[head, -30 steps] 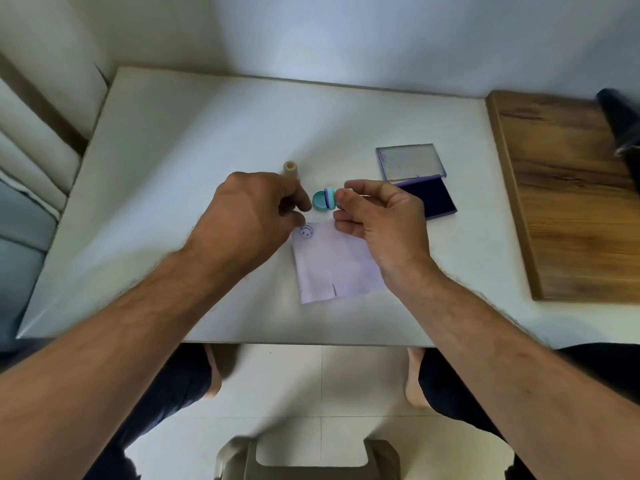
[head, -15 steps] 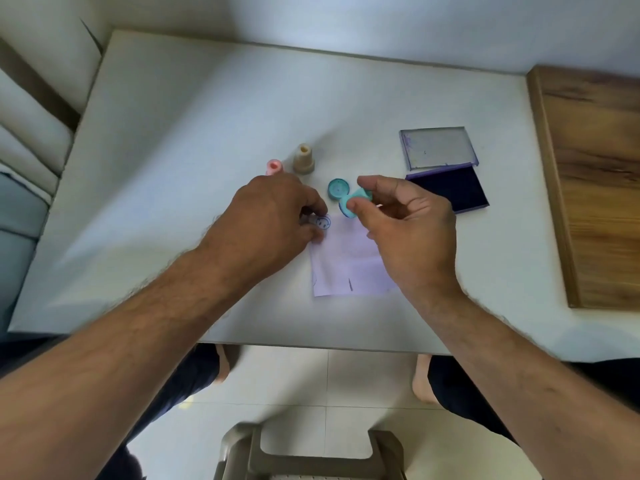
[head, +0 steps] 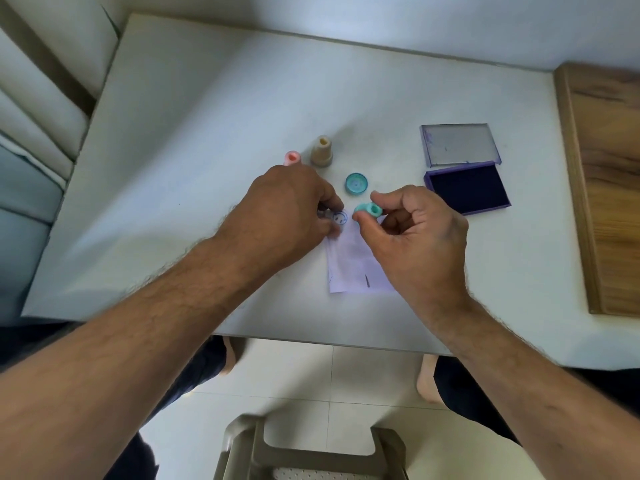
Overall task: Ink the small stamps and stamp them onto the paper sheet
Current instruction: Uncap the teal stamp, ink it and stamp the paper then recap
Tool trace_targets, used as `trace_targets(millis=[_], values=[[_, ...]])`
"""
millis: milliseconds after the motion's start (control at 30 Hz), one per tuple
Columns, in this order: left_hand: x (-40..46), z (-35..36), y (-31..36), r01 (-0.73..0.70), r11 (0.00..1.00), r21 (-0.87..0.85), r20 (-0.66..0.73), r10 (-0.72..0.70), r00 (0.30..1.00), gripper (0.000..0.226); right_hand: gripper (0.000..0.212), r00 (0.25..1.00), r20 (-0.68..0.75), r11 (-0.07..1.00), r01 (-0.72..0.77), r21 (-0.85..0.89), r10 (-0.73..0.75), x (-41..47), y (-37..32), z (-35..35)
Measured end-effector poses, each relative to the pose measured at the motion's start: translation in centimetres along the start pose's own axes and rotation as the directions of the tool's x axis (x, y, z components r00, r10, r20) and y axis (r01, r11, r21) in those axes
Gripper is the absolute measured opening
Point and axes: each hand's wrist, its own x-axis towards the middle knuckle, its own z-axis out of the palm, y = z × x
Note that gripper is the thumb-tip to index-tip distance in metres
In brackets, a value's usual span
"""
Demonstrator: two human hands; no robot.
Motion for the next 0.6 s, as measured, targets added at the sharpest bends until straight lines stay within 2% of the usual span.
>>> trace_targets(millis=[133,333,433,600], values=[[0.0,0.0,0.0,-0.01,1.0,-0.001,-0.004,0.01,1.0,0.025,0.028,0.999,0.032,0.998,0.023,-0.067,-0.02,0.4,-0.2,0.1],[0.4,-0.2,0.2,-0.003,1.0,0.01,0.016,0.003,1.0,0.018,0.032,0.983,0.116,0.964,0.163,-0.208,-0.141,0.9,-0.6,-0.5],[0.6,-0.2,0.3,-0.018,0.999,0.042,0.019,0.017,1.0,0.016,0.024,0.973,0.141,0.947,0.214,-0.238,-0.184,1.1,-0.5,-0.4],[0.9,-0.2,0.4,-0.031,0.995,0.096,0.032,0.028,0.999,0.017,0.017,0.98,0.138,0.964,0.17,-0.206,-0.143,1.1,-0.3,-0.3]])
